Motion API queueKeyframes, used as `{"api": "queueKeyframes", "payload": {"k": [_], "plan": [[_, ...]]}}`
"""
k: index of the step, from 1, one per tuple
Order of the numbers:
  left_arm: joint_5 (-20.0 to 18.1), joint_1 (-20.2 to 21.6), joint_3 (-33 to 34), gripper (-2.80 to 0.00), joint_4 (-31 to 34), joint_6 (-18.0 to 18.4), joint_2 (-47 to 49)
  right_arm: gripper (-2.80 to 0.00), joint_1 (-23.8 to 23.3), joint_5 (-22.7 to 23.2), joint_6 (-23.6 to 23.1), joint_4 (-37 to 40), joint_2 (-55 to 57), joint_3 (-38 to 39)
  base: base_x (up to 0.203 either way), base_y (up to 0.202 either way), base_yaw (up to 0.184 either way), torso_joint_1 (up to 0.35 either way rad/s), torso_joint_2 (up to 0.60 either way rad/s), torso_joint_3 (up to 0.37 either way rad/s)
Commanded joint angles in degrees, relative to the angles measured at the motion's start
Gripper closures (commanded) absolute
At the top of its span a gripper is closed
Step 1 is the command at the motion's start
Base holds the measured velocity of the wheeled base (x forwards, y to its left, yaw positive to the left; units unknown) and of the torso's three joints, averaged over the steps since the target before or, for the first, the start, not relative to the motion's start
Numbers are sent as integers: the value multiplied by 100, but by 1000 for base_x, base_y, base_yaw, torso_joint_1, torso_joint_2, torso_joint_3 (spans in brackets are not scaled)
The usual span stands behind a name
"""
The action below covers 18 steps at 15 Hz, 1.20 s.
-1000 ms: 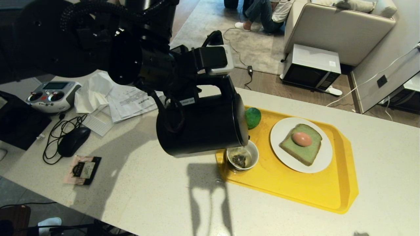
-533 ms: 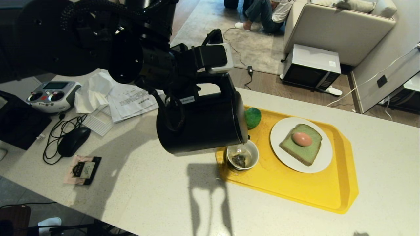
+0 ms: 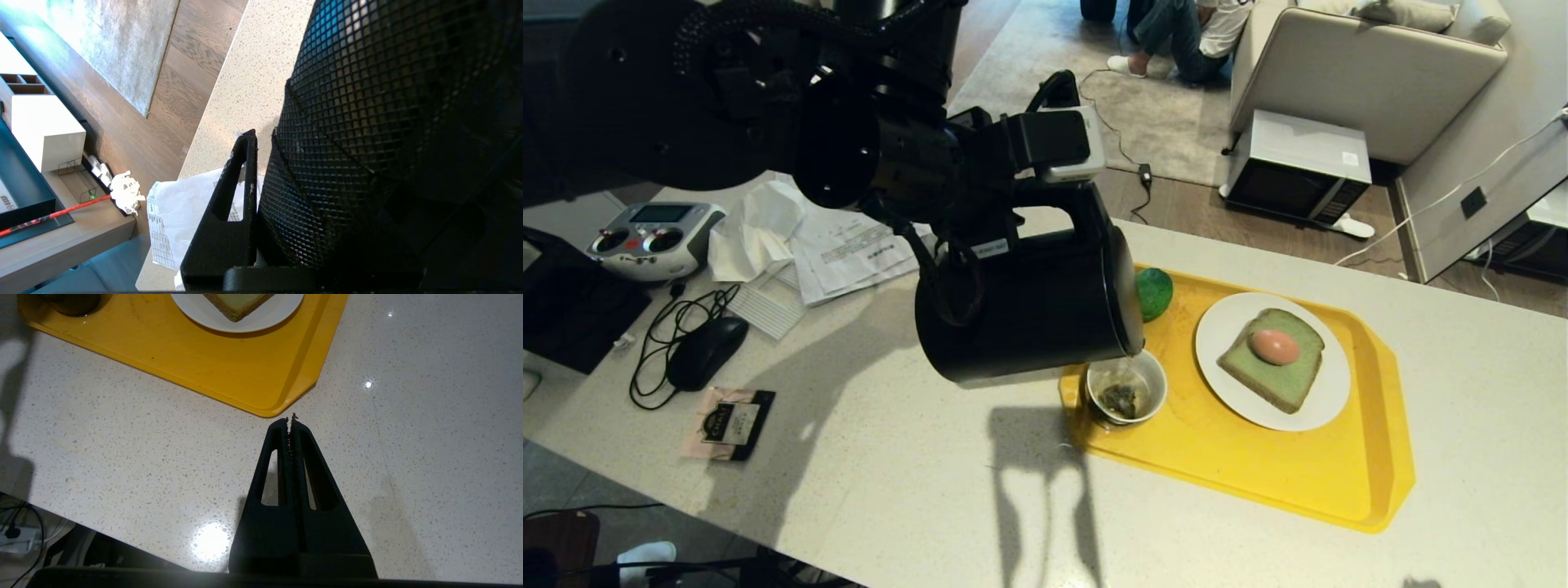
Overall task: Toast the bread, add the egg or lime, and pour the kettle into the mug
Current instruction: Pour water into a cup
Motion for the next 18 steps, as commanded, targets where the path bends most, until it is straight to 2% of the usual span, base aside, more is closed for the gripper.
{"api": "queueKeyframes", "payload": {"k": [1,10,12,15,18], "plan": [[6,1,-1,0,13,32,6,0,0,4,-5,5,2,-1,0,0,0,0,0,0],[-75,9,17,0,-225,-36,-106,0,-6,4,-5,5,2,-1,0,0,0,0,0,0],[-100,9,34,0,-233,-190,-175,0,-8,4,-5,5,2,-1,0,0,0,0,0,0],[-417,62,38,0,-233,-327,-254,0,-6,4,-5,5,2,-1,0,0,0,0,0,0],[-514,71,61,0,-340,-519,-315,0,0,4,-5,5,2,-1,0,0,0,0,0,0]]}}
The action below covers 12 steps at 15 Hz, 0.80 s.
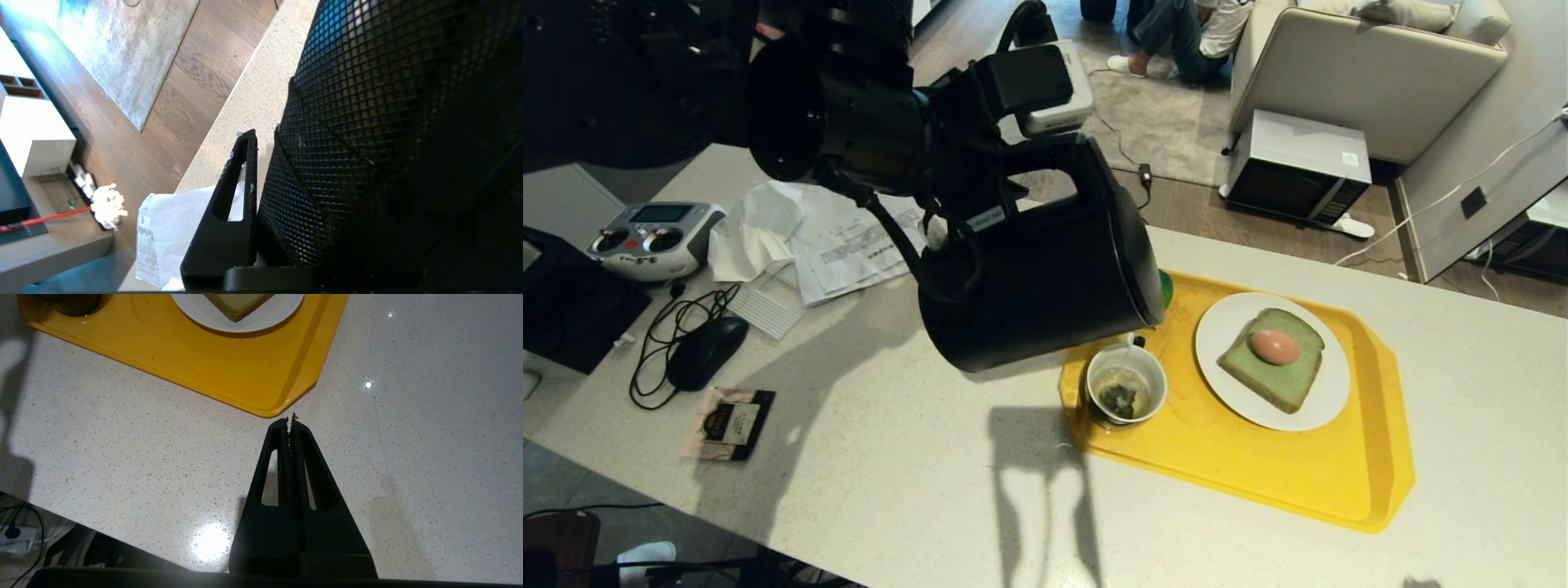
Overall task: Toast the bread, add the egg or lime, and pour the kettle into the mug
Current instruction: Pour water into a cup, then put the kettle back
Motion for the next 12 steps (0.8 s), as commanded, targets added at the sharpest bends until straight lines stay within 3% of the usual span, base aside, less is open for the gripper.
{"api": "queueKeyframes", "payload": {"k": [1,4,7,12], "plan": [[-16,29,18,0,-93,-63,-75,0,2,0,-3,5,2,-1,0,0,0,0,0,0],[-253,220,45,0,-463,-210,-119,0,2,0,-3,5,2,-1,0,0,0,0,0,0],[-569,670,73,0,-1157,-301,-199,0,2,0,-3,5,2,-1,0,0,0,0,0,0],[-1099,1573,508,0,-2857,-1258,-360,0,-1,0,-3,5,2,-1,0,0,0,0,0,0]]}}
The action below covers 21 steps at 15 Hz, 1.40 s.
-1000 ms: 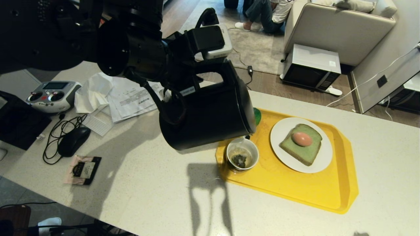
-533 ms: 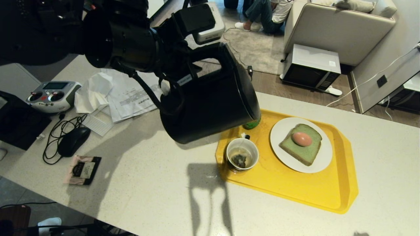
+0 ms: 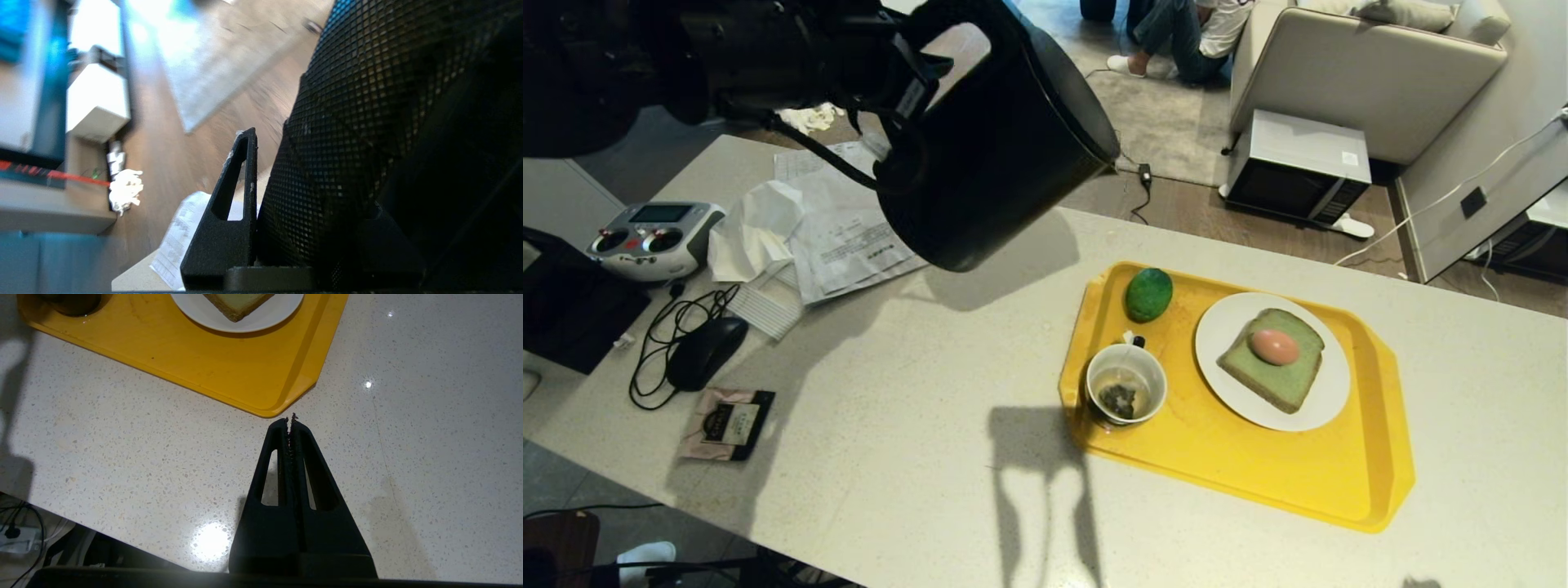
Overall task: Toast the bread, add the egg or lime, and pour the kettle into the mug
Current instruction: Put the kettle back
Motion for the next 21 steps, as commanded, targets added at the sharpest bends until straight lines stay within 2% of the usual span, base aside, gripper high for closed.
{"api": "queueKeyframes", "payload": {"k": [1,5,9,16,21], "plan": [[-221,447,297,0,-854,-454,-77,0,-6,2,-3,3,2,-1,0,0,0,0,0,0],[-295,862,897,0,-2173,-1388,-91,0,0,2,-3,3,2,-1,0,0,0,0,0,0],[-295,993,1202,0,-3243,-1835,216,0,-6,2,-3,3,2,-1,0,0,0,0,0,0],[-284,1034,1188,0,-4881,-2507,1330,0,-1,2,-3,3,2,-1,0,0,0,0,0,0],[-265,1023,1060,0,-5640,-2877,2130,0,-7,2,-3,3,2,-1,0,0,0,0,0,0]]}}
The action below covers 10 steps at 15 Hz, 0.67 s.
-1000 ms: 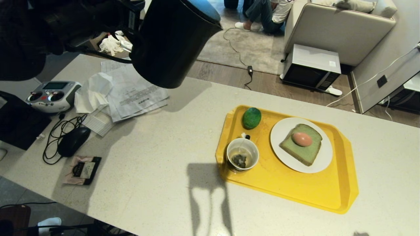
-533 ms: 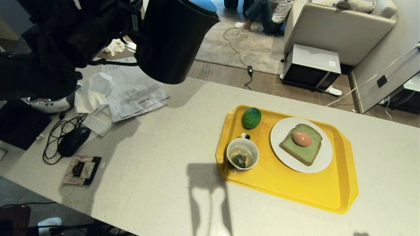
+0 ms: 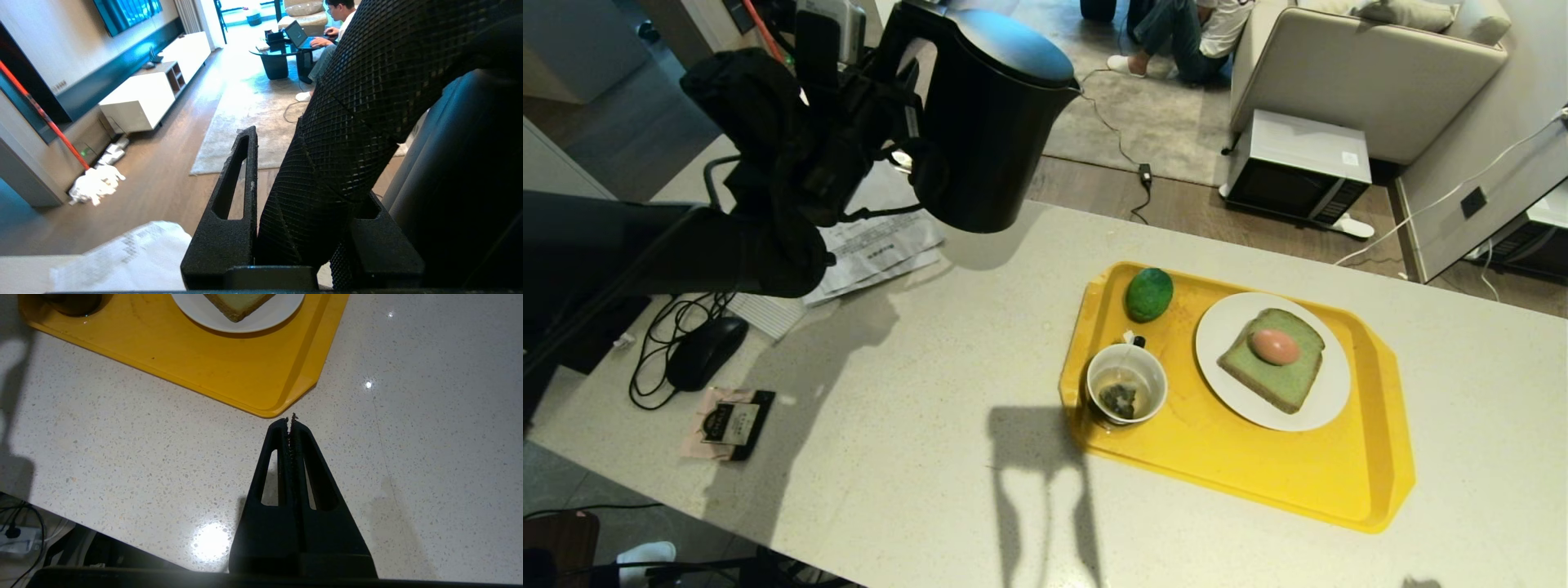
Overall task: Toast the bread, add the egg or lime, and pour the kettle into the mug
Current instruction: Put the kettle back
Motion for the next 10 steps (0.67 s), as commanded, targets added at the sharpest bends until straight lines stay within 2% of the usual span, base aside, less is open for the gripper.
{"api": "queueKeyframes", "payload": {"k": [1,10], "plan": [[8,-20,-186,0,-214,-82,593,0,-8,1,-5,3,2,1,0,0,0,0,0,0],[27,-451,-1004,0,-250,-146,1709,0,0,1,-5,3,2,1,0,0,0,0,0,0]]}}
